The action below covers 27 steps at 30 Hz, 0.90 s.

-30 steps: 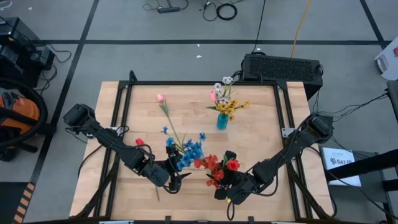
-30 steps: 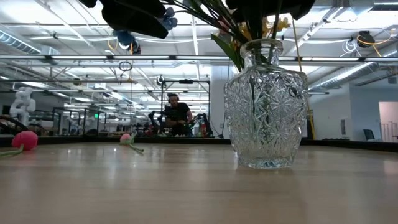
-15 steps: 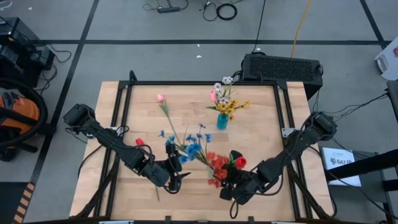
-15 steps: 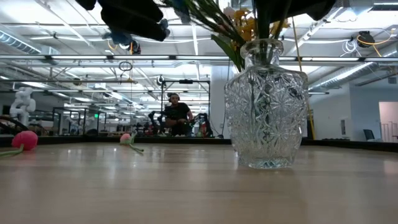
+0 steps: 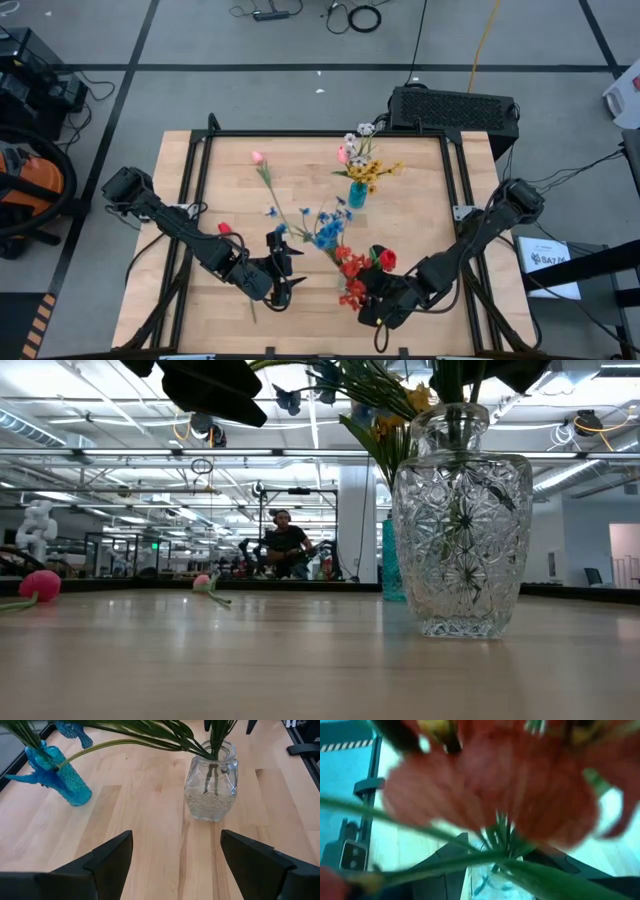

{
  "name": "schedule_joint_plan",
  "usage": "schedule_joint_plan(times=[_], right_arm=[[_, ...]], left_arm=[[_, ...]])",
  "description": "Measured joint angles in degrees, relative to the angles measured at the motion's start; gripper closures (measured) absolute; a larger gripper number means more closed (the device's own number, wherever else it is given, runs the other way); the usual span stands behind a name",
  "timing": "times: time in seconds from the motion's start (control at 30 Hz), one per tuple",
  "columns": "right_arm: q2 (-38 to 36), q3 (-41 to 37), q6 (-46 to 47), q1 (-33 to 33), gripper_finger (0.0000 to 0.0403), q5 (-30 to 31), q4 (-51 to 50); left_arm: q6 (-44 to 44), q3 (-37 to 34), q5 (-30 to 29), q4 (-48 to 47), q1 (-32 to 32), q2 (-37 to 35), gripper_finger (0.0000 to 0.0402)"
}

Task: Sort flowers into vase by color
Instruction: Adjust the transparent vase

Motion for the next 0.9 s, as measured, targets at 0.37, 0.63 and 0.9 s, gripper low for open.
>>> schedule_joint_plan(times=[0.37,0.63,0.9], right_arm=[[-0.47,-0.04,-10.51,-0.04,0.0227,-12.00,-0.97],[-1.13,-0.07,-15.27,-0.03,0.0227,-13.28,-0.44],[-1.37,-0.07,-16.42,-0.04,0.0227,-11.40,-1.24]], left_arm=[[0.37,0.00,0.00,-0.02,0.00,0.00,0.0094],[-0.04,0.00,-0.01,-1.60,0.00,0.00,0.0094],[-0.15,0.00,-0.02,-1.30,0.04,0.00,0.0094]])
